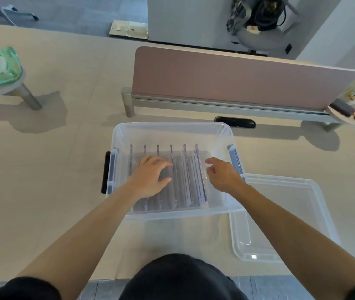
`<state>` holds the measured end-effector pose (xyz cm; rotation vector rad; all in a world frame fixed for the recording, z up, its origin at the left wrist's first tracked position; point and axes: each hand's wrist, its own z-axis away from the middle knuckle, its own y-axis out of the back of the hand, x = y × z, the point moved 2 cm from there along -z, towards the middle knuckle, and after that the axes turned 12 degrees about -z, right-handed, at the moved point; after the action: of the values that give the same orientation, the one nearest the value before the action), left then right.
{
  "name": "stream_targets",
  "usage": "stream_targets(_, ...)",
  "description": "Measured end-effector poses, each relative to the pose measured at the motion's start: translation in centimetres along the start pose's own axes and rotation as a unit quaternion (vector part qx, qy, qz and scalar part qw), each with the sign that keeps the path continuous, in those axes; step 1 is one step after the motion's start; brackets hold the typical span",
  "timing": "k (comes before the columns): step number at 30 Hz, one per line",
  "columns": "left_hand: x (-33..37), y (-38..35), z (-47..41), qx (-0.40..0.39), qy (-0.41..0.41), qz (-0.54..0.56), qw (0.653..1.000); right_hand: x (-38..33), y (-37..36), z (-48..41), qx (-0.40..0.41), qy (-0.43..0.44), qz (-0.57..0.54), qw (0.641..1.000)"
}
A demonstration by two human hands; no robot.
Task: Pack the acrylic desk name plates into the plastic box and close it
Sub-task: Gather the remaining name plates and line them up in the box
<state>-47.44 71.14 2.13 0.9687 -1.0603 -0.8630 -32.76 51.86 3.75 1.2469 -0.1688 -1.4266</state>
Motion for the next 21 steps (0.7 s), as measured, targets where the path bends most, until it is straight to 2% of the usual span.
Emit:
stream_targets(6, 3.4, 0.6, -0.3, -0.019, -0.051, 0.077, 0.996, 0.8, 3.0, 4.4, 0.069, 0.011, -0.051, 0.996)
stream_targets(11, 7.9, 0.4, -1.9, 0.016, -0.078, 0.104, 0.991, 4.2, 7.7, 6.6, 0.097, -0.006, -0.034, 0.995)
stream_targets(15, 11.1, -0.6, -4.6, -0.004, -0.063, 0.048, 0.997, 7.7, 10.2, 7.0, 0.109, -0.012, -0.065, 0.992)
stream_targets(17, 11.5, -1.3, -6.0, -0.033, -0.032, -0.019, 0.999, 9.0, 10.8, 6.5, 0.104, 0.004, -0.079, 0.991)
stream_targets(21, 10.9, -2.3, -6.9, -0.085, 0.011, -0.128, 0.988, 9.1, 10.9, 4.3, 0.069, 0.1, -0.068, 0.99)
